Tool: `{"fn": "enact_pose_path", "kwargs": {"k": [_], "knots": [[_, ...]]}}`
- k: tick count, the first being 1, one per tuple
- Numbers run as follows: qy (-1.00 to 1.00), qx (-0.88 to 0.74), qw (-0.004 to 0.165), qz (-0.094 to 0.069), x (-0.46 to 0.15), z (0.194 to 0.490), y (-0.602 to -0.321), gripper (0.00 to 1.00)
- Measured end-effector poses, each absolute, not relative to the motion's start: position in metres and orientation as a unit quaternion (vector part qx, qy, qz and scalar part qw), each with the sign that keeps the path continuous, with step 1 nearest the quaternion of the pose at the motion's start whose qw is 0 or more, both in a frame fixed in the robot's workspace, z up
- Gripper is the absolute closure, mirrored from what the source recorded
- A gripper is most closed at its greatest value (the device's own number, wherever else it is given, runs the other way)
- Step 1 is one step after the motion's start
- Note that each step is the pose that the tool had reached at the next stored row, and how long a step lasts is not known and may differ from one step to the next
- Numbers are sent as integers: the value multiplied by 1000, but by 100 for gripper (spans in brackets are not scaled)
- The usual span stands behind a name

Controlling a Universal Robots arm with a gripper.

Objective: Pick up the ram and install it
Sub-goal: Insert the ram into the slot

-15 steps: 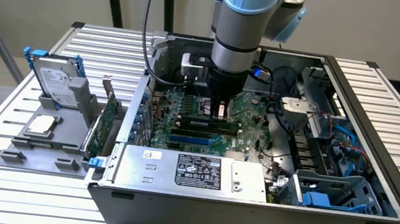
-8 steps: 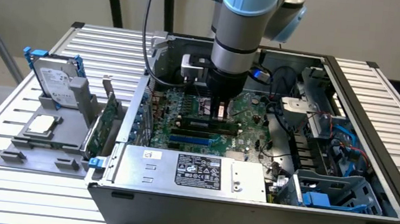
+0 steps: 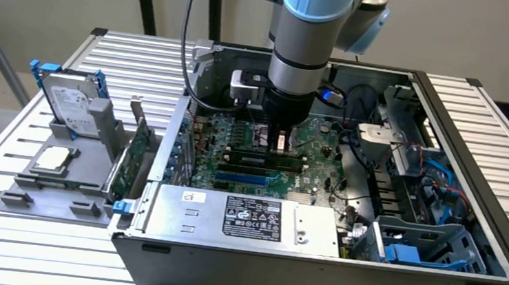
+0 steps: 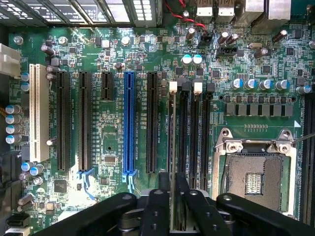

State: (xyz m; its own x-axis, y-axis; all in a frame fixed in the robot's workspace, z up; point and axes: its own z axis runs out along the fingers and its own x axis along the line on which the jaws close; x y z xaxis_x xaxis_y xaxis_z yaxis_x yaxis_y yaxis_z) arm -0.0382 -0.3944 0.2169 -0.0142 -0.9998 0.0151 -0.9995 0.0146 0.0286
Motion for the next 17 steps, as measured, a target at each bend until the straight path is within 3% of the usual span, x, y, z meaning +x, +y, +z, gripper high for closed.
{"fn": "enact_pose_path", "kwargs": {"k": [7,9,17], "knots": [[-712,702,16,-5,-40,240,-394,78],[-712,702,15,-5,-41,240,-394,87],[-712,702,15,-6,-41,241,-394,89]]}}
